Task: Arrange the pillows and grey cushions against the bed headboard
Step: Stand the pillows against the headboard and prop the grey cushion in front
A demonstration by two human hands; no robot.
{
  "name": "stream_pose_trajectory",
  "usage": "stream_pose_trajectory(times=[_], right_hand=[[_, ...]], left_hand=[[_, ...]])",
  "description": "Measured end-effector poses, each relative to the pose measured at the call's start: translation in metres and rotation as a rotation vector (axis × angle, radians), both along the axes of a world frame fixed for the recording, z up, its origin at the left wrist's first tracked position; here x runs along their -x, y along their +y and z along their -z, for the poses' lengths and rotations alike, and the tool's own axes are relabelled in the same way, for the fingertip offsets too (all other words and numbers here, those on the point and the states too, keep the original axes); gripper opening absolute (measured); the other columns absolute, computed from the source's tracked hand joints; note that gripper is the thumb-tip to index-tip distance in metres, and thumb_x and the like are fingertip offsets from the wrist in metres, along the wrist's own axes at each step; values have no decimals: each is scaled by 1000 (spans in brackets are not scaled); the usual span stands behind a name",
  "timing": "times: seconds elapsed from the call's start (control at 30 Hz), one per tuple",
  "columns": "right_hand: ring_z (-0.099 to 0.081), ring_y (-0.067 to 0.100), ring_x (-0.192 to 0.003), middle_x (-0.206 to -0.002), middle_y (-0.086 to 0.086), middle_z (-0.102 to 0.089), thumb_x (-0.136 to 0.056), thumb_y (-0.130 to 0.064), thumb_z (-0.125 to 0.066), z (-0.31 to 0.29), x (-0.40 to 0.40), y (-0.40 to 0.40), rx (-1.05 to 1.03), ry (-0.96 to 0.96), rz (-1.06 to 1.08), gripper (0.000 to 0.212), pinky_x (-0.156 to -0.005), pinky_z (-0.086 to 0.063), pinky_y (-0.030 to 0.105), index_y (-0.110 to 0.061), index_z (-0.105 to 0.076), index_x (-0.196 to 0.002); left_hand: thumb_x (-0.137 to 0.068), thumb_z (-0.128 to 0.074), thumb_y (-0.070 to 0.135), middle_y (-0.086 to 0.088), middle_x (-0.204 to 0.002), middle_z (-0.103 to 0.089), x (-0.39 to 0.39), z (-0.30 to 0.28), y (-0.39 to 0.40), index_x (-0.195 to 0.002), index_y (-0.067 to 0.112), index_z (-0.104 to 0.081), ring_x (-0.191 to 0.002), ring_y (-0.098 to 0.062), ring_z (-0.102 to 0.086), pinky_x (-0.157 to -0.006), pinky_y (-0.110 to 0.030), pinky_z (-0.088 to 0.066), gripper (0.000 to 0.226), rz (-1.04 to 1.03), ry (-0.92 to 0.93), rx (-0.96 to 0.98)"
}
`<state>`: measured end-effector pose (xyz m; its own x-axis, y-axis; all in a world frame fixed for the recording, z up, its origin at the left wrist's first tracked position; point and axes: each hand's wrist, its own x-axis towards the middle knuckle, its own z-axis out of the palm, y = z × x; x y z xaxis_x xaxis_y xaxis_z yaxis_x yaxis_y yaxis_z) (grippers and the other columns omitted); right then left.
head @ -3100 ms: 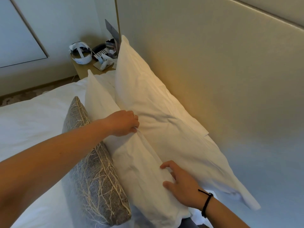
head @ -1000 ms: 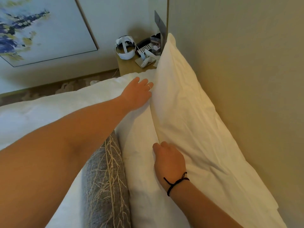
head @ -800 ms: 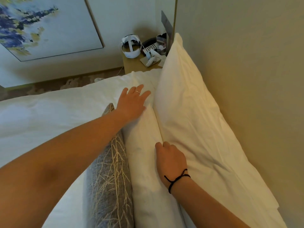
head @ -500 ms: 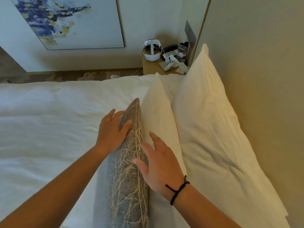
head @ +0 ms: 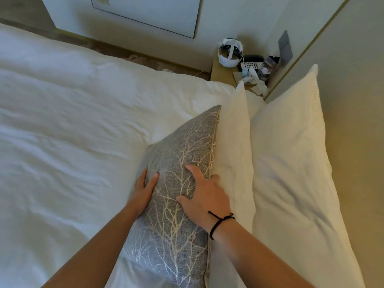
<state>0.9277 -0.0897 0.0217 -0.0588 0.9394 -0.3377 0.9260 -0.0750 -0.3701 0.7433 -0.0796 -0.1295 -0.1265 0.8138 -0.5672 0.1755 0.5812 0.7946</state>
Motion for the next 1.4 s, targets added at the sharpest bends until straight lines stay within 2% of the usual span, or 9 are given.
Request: stream_pose_trajectory(times=[0.1,0.23,0.33,0.43,0.73,1.0,1.13,1.27,1.4], right_hand=[[-54,13,-59,-107,3,-44,-82,-39,-71,4,-3,7,9,81,61,62,-49,-40,22,-57,-28,-122],[-55,15,-56,-80,-3,-54,-85,-24,-68,4,-19,18,-19,170,57,41,-49,-46,30,-44,-35,-98],[-53,16,-48,-66,-2,-58,-86,-18,-66,-2,-44,23,-29,214,98,33,-45,-48,35,-36,-37,-90],[-40,8,-38,-59,-5,-53,-85,-18,-68,-11,-74,22,-115,213,137,34,-37,-35,23,-35,-38,-87],[-51,14,-65,-97,-5,-47,-86,-21,-64,2,-61,25,-110,45,173,35,-53,-37,26,-38,-35,-94],[-55,14,-95,-117,-4,-51,-83,-56,-63,-26,-94,-19,-51,267,139,48,-83,-48,31,-47,-42,-125],[-55,12,-103,-120,-6,-52,-87,-61,-57,-34,-127,-104,-156,87,216,67,-82,-47,30,-39,-28,-143],[-55,12,-105,-120,-9,-53,-82,-67,-58,-21,-148,-202,-88,-6,385,71,-87,-46,28,-33,-36,-140],[-55,-2,-83,-102,-21,-57,-75,-73,-58,-9,-137,-274,35,52,534,54,-65,-40,15,-45,-46,-119]], left_hand=[[-66,-39,96,7,-162,-23,-7,3,3,-148,55,-14,-146,-22,-27,-118,-52,-22,95,-4,-12,34],[-58,-29,101,3,-166,5,-36,9,13,-150,54,7,-151,-20,8,-119,-59,-5,109,74,-8,49],[-74,-20,83,2,-165,13,-69,6,26,-151,44,14,-150,-21,16,-117,-57,4,93,176,-16,42],[-72,-12,78,5,-164,14,-104,-2,37,-152,38,16,-150,-21,15,-116,-54,10,94,282,-58,24],[-87,-26,73,1,-166,2,-104,-4,44,-155,39,6,-152,-26,6,-120,-58,-4,82,206,-68,32],[-73,-24,93,7,-166,0,-123,-84,-7,-154,43,5,-152,-17,-3,-121,-54,-12,99,307,104,-282],[-68,-42,91,3,-165,9,-134,-114,-40,-150,48,10,-152,-21,0,-118,-59,-15,106,394,207,-299],[-71,-52,84,-2,-165,6,-138,-125,-67,-151,43,10,-151,-29,-4,-115,-64,-18,109,447,340,-325],[-66,-61,82,-5,-165,3,-141,-130,-91,-150,41,12,-150,-32,-6,-114,-64,-21,118,462,409,-356]])
